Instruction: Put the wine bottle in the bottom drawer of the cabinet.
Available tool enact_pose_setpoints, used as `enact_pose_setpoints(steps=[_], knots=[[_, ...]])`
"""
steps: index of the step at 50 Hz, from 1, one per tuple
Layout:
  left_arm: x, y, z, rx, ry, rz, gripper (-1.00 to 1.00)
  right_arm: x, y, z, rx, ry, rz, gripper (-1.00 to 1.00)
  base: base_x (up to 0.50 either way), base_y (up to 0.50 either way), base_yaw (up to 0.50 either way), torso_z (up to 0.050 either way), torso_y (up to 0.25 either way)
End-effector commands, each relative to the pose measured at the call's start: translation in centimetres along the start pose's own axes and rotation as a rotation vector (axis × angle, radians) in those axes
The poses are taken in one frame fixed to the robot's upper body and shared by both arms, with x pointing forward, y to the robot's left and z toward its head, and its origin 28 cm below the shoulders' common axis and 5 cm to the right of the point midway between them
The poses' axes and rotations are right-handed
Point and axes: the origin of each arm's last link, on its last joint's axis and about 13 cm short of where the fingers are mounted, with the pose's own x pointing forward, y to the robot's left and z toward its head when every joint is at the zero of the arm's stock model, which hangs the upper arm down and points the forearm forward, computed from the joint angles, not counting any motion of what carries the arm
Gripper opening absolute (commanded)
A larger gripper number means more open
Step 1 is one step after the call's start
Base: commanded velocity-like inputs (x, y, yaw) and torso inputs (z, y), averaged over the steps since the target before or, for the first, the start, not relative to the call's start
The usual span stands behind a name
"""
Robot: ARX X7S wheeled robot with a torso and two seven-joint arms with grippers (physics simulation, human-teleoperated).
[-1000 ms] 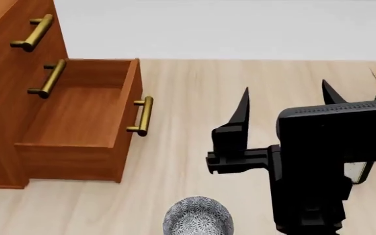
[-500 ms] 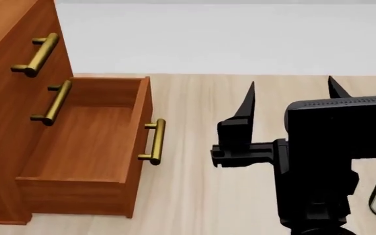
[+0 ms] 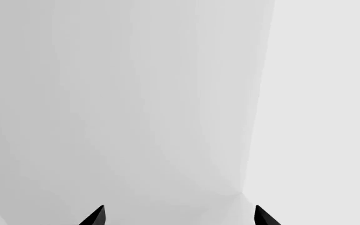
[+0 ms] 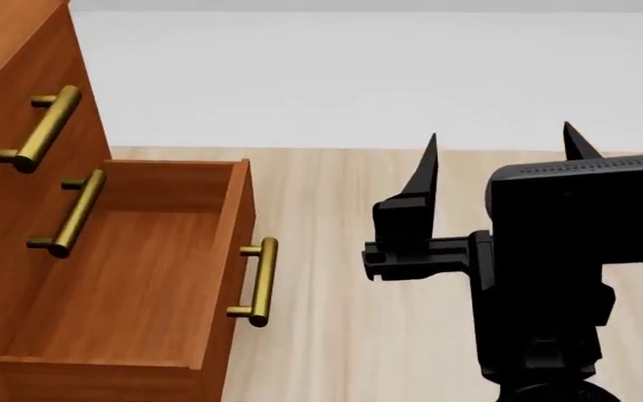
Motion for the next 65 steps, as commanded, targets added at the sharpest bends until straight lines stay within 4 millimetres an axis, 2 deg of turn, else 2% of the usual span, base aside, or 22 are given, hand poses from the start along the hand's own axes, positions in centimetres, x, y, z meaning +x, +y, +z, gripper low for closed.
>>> enact_pose_setpoints(steps=[1, 9, 14, 29, 40, 46, 65], knots=[[0.0, 0.0, 0.0, 0.001, 0.0, -0.002, 1.0, 0.2, -0.1, -0.1, -0.007, -0.001, -0.002, 1.0, 0.41, 0.0, 0.0, 0.0, 0.0], [0.0, 0.0, -0.2, 0.014, 0.01, -0.004, 1.0, 0.1, -0.2, 0.2, 0.005, 0.003, -0.003, 1.0, 0.42, 0.0, 0.0, 0.0, 0.0], [0.0, -0.1, -0.2, 0.024, 0.02, 0.0, 1.0, -0.1, -0.6, 1.8, 0.083, 0.033, -0.001, 1.0, 0.32, 0.0, 0.0, 0.0, 0.0], [0.1, 0.1, -0.5, 0.046, 0.037, 0.003, 1.0, -1.0, -1.9, 4.9, 0.001, 0.017, -0.043, 1.0, 0.0, 0.0, 0.0, 0.0, 0.0], [0.0, 0.0, -0.5, 0.061, 0.038, -0.006, 1.0, -2.0, -2.8, 6.9, 0.015, 0.005, -0.047, 1.0, 0.0, 0.0, 0.0, 0.0, 0.0], [0.0, -0.2, -0.5, 0.098, 0.038, -0.024, 1.0, -2.2, -2.8, 7.0, 0.009, 0.001, -0.044, 1.0, 0.0, 0.0, 0.0, 0.0, -0.02], [0.0, -0.2, -0.4, 0.087, 0.042, -0.017, 1.0, -2.3, -2.9, 6.3, 0.025, 0.009, -0.039, 1.0, 0.0, 0.0, 0.0, 0.002, -0.233]])
